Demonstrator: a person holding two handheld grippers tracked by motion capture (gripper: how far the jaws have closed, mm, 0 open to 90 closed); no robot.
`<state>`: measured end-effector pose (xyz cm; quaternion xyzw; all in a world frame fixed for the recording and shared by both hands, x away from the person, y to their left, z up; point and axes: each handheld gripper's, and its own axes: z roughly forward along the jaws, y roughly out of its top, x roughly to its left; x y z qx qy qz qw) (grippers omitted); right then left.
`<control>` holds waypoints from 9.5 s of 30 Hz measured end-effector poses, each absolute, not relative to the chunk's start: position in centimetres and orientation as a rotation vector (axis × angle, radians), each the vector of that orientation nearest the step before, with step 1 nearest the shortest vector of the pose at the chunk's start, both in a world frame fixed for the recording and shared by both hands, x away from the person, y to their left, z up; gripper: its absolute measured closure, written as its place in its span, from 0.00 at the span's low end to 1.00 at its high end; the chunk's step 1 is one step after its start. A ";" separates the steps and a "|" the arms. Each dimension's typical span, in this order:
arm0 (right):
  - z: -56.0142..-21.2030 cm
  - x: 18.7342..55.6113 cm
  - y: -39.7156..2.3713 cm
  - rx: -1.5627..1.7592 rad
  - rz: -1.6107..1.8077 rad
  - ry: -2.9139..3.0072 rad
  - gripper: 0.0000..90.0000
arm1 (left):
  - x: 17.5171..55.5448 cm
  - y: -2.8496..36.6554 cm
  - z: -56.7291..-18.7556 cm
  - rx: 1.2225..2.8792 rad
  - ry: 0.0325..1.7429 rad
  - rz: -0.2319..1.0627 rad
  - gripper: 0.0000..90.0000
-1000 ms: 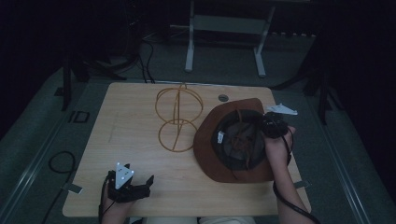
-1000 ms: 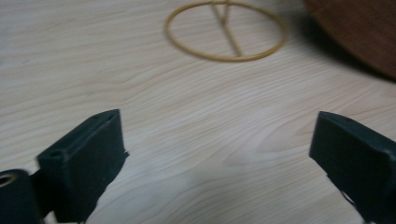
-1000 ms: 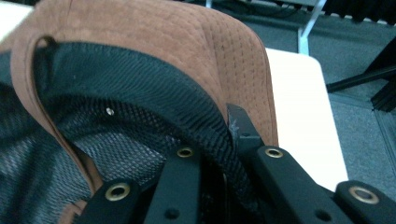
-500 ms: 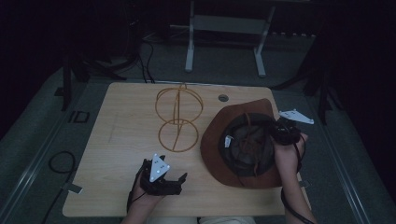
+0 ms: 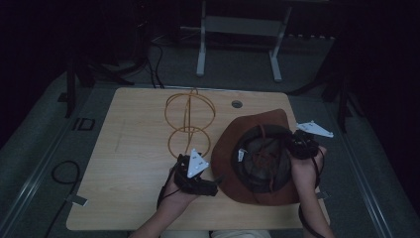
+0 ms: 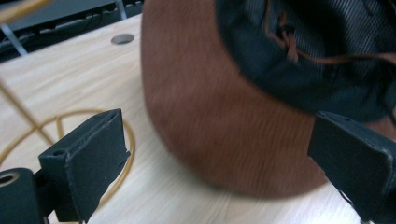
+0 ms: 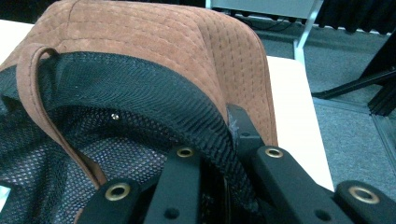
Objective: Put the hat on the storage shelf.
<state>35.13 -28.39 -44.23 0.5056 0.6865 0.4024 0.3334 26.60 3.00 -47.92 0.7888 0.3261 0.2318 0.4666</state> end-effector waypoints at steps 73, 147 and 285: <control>-42.5 26.8 -36.8 1.155 1.261 1.888 0.53 | 29.3 0.5 -42.7 1.873 0.526 0.769 0.96; -38.6 29.2 -29.1 0.599 1.954 2.099 0.98 | 26.0 3.5 -40.4 1.729 0.346 0.600 0.53; -42.2 37.7 -20.6 0.706 1.437 2.251 0.17 | 22.9 23.9 -57.8 1.688 1.202 0.708 0.02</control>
